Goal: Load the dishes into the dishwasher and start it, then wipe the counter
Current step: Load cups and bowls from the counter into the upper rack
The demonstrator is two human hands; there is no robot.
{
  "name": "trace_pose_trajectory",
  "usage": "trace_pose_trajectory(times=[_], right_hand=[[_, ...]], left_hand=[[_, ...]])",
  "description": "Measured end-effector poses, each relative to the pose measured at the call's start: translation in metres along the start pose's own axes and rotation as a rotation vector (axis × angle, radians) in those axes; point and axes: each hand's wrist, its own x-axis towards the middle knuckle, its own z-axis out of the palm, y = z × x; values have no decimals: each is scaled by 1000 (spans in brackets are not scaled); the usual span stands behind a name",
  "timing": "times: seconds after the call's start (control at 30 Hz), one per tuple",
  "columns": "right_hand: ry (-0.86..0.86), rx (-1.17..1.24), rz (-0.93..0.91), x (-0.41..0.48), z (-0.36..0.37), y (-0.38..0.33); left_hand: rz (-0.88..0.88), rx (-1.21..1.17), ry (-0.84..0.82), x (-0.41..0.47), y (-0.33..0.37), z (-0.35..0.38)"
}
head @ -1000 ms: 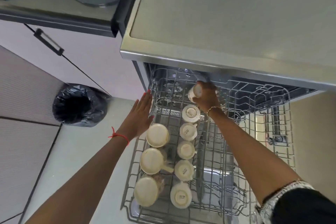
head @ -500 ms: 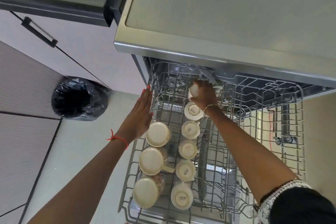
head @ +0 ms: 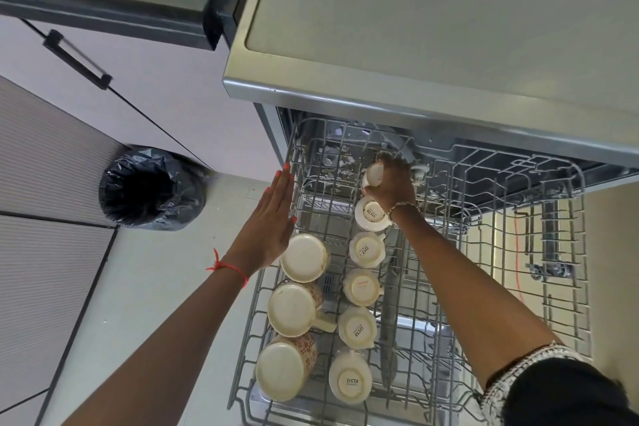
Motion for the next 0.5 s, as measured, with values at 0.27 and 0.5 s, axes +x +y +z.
trace_pose_trajectory(times=[0.27,0.5], right_hand=[[-48,22,62,2,-1,1],[-60,181,94,3,-4,3]], left_hand=[[5,8,21,0,-4,4],[2,17,28,0,-3,5]])
